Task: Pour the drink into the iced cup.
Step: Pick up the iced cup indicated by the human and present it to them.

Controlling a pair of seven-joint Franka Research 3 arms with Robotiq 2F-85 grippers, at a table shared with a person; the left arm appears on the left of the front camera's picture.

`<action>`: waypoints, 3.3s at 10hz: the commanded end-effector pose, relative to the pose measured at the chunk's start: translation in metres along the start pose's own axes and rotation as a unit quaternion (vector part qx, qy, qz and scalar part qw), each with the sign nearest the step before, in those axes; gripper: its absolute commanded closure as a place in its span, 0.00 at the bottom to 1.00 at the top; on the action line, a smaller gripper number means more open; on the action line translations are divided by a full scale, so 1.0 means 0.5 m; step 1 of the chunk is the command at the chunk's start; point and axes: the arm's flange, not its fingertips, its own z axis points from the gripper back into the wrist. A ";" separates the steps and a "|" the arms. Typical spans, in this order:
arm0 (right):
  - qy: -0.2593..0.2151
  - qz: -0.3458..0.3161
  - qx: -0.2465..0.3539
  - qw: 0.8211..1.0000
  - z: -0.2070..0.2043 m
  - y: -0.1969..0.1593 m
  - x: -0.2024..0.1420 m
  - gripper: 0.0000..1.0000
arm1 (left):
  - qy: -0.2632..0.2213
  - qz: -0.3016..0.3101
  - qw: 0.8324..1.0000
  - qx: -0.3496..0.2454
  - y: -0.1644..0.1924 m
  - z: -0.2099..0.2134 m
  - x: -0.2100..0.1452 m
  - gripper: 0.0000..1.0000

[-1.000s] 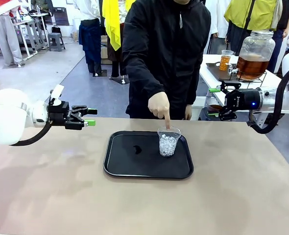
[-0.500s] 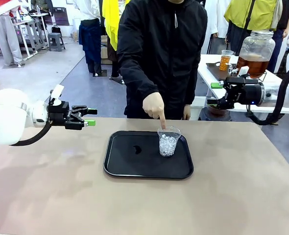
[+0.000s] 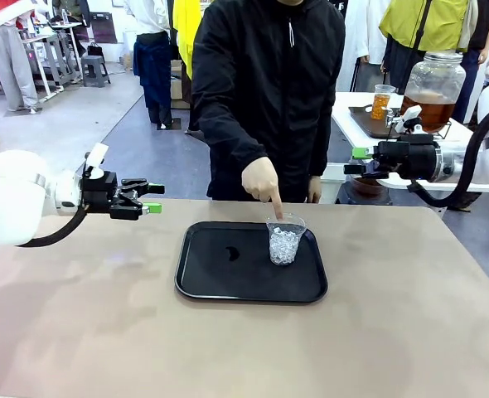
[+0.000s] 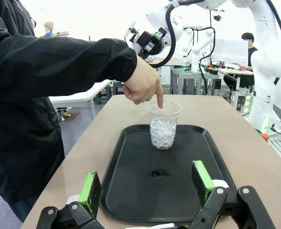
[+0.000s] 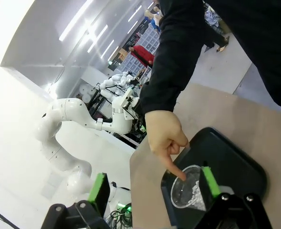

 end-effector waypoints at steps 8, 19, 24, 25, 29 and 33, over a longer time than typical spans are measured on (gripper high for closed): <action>0.018 0.320 0.049 0.946 -0.004 -0.082 -0.071 0.00 | 0.003 0.005 1.000 0.002 0.003 -0.002 0.004 0.00; 0.027 0.380 0.014 0.924 -0.009 -0.140 -0.135 0.00 | 0.003 0.005 1.000 0.002 0.003 -0.002 0.004 0.00; 0.027 0.436 0.021 0.899 -0.082 -0.170 -0.164 0.00 | 0.003 0.005 1.000 0.002 0.003 -0.002 0.004 0.00; 0.031 0.434 0.024 0.900 -0.092 -0.177 -0.174 0.00 | 0.003 0.005 1.000 0.002 0.003 -0.002 0.004 0.00; 0.039 0.419 0.047 0.906 -0.125 -0.199 -0.207 0.00 | 0.003 0.005 1.000 0.002 0.003 -0.002 0.004 0.00; 0.050 0.413 0.059 0.907 -0.156 -0.217 -0.226 0.00 | 0.003 0.005 1.000 0.002 0.003 -0.002 0.004 0.00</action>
